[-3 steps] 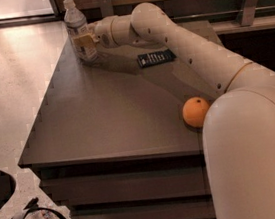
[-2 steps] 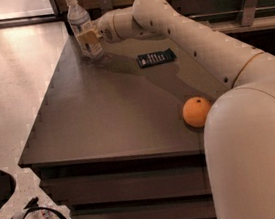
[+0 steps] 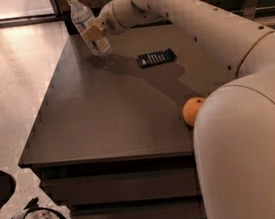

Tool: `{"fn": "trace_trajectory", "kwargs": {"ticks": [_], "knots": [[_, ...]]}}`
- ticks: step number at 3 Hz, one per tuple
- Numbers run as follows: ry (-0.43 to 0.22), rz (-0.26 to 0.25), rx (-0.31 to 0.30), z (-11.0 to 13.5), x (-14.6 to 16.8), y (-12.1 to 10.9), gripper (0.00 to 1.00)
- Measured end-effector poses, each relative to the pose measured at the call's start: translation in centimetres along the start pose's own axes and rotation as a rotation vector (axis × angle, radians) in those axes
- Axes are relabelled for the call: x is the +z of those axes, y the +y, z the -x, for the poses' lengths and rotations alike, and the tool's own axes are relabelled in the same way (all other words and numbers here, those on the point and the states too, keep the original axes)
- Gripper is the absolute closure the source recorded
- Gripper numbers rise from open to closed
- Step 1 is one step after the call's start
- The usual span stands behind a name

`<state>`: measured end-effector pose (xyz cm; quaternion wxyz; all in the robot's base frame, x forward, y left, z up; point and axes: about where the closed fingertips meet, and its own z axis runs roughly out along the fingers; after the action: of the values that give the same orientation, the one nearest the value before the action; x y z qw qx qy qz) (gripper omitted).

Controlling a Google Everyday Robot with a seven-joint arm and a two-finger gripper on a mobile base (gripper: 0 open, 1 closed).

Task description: Knock blue plastic bottle over

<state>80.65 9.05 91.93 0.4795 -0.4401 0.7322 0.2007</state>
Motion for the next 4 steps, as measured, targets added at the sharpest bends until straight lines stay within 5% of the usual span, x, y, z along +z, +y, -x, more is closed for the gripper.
{"fn": "trace_trajectory", "kwargs": {"ticks": [4], "knots": [[0.427,0.064,-0.091,-2.4,-1.5,4.0,1.0]]}}
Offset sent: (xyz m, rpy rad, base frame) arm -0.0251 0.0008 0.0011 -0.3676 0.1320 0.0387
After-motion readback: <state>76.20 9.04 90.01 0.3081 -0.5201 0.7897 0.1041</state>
